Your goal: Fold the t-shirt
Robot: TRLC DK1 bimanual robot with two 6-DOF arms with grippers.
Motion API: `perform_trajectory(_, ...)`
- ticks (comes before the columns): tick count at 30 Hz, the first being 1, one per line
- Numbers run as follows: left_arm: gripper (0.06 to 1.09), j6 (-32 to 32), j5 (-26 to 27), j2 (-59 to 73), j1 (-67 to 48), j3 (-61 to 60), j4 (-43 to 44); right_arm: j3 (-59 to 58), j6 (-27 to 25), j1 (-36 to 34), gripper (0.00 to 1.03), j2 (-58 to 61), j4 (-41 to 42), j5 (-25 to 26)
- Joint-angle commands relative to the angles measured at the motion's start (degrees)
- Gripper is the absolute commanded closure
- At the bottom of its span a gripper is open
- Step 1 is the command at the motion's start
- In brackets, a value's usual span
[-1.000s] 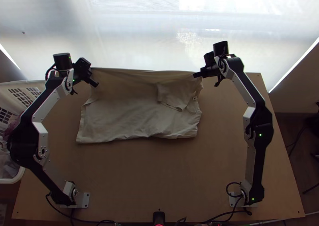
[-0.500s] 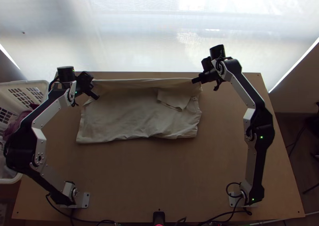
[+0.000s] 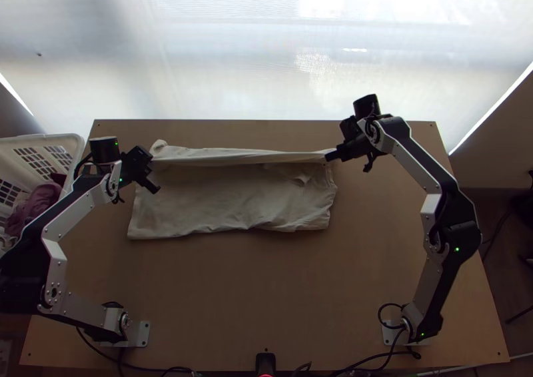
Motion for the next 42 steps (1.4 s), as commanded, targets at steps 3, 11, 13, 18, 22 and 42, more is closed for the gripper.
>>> perform_trajectory(3,1.05,4.26,0.11,-2.45,1.51,-5.43,-0.68,-10.28,-0.17,0.00,1.00,-5.14,1.26,-0.06)
perform_trajectory(11,1.05,2.67,0.20,-0.43,-1.74,-5.61,-4.99,-12.82,0.27,4.39,1.00,-3.38,3.37,-0.15)
perform_trajectory(13,1.05,1.71,0.20,0.19,-3.50,-5.17,-5.51,-12.39,0.36,5.89,1.00,-2.41,4.25,-0.06)
perform_trajectory(18,1.05,0.83,0.20,2.65,-5.43,-4.73,-8.06,-11.33,0.54,7.99,1.00,0.05,3.98,-0.06)
perform_trajectory(22,1.05,1.18,0.11,3.00,-4.82,-5.34,-9.65,-11.51,0.45,7.82,1.00,0.40,3.37,-0.06)
perform_trajectory(42,0.10,0.04,5.91,-0.69,5.55,-2.36,-15.27,-14.49,-0.96,5.97,0.14,-7.86,-2.96,-0.15)
